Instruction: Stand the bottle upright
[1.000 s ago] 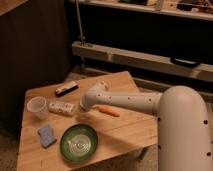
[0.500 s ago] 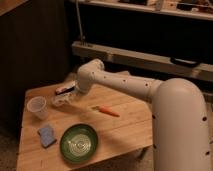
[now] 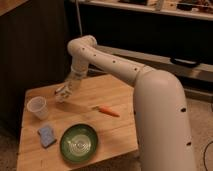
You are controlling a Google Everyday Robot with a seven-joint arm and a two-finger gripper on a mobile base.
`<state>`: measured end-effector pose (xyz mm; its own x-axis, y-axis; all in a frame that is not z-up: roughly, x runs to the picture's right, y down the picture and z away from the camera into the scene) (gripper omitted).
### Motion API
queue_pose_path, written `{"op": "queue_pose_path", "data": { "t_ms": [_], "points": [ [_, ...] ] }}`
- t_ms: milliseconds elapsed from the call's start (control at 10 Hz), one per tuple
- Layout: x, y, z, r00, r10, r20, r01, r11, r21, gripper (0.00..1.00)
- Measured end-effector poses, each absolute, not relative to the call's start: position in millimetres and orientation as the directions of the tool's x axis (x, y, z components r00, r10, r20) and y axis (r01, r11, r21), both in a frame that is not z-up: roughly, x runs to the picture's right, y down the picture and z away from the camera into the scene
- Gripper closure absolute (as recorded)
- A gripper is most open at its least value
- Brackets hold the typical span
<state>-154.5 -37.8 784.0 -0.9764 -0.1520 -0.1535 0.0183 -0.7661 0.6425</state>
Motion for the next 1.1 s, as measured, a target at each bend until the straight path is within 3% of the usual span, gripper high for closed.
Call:
{"op": "queue_pose_path", "data": {
  "t_ms": [500,1100],
  "points": [
    [-135,-48,746,-0.992,-0.058,-0.113,-0.03,-0.756,0.654,0.9],
    [-92,-28,723,-0.999,-0.027,-0.022,0.007,-0.775,0.632,0.9]
  ]
}}
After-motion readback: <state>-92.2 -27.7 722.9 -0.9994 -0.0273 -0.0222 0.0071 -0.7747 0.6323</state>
